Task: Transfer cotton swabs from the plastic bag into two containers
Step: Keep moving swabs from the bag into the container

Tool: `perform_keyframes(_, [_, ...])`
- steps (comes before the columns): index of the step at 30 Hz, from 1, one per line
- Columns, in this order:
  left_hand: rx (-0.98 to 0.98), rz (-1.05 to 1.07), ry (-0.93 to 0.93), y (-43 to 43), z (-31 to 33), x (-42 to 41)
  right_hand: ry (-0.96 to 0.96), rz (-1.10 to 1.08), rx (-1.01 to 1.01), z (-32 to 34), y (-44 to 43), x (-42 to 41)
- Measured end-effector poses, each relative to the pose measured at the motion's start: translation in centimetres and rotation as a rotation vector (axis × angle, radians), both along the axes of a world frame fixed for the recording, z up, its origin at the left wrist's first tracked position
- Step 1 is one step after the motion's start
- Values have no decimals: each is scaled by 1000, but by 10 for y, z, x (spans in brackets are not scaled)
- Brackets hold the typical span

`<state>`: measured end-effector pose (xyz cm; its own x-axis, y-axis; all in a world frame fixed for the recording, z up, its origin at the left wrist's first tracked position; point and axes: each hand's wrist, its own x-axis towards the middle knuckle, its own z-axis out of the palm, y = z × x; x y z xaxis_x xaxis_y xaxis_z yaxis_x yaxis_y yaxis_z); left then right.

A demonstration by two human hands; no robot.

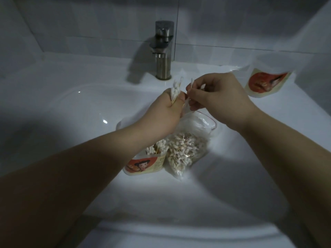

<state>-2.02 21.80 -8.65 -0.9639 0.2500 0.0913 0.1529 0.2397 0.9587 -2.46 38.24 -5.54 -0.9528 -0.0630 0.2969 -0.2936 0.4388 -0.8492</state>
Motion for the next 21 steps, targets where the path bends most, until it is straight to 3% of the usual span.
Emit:
perform_keyframes(5, [-105,150,79,-8,4,-2,-98,28,-223,4,4,-1])
perform_keyframes(9, [-73,195,65,-11,9,-5,-233,163,-300,4,2,3])
perform_keyframes(15, [-19,59,12,-11,7,-1,-224,138,-111,0,-2,5])
perform_keyframes(21, [-25,68,100,-10,4,0,-201,102,12,-2,-1,5])
